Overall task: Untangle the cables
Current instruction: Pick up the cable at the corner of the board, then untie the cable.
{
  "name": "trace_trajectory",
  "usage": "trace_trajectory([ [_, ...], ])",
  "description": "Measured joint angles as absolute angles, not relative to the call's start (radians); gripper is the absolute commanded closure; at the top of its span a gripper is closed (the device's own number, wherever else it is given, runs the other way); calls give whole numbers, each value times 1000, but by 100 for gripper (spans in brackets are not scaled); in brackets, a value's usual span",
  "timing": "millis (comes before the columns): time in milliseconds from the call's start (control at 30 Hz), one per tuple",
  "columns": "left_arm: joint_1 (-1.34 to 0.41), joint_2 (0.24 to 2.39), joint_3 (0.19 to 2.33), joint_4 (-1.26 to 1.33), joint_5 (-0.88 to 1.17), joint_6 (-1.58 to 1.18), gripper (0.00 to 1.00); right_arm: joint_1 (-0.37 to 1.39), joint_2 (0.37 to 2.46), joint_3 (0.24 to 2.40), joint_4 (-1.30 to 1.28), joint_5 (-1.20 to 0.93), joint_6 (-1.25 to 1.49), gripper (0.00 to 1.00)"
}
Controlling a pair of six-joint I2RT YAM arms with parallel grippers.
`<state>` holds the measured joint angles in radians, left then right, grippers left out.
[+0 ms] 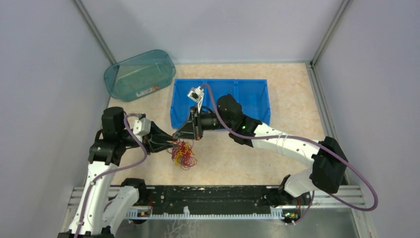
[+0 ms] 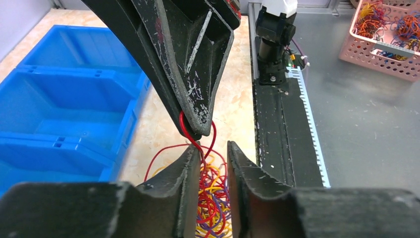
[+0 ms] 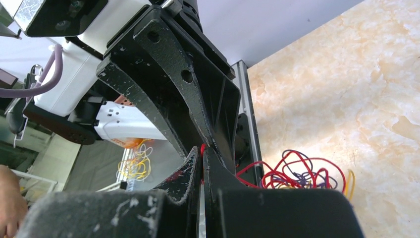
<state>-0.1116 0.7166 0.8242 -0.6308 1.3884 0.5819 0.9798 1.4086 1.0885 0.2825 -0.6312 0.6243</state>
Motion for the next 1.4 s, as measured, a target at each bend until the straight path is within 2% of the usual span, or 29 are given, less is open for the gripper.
trace_trajectory([
  [200,-112,741,840,-643,1396,596,77,980,1408,1089,281,-635,622,100],
  [367,-112,738,839,-628,1389,568,99,980,1408,1088,281,-642,624,100],
  [633,-112,561,649,-244,1216,251,100,980,1408,1080,281,-646,640,100],
  [700,-117,520,609,-159,1161,175,100,980,1408,1076,289,-645,649,89],
  [800,-116,503,590,-80,1105,93,100,980,1407,1073,311,-645,666,57],
  [867,-117,509,590,-46,1084,44,100,980,1399,1072,327,-643,678,47],
  [1067,-116,521,593,7,1069,-38,100,980,1306,1026,328,-598,655,39],
  [1400,-116,542,703,59,1172,-101,100,943,1144,952,268,-496,593,39],
])
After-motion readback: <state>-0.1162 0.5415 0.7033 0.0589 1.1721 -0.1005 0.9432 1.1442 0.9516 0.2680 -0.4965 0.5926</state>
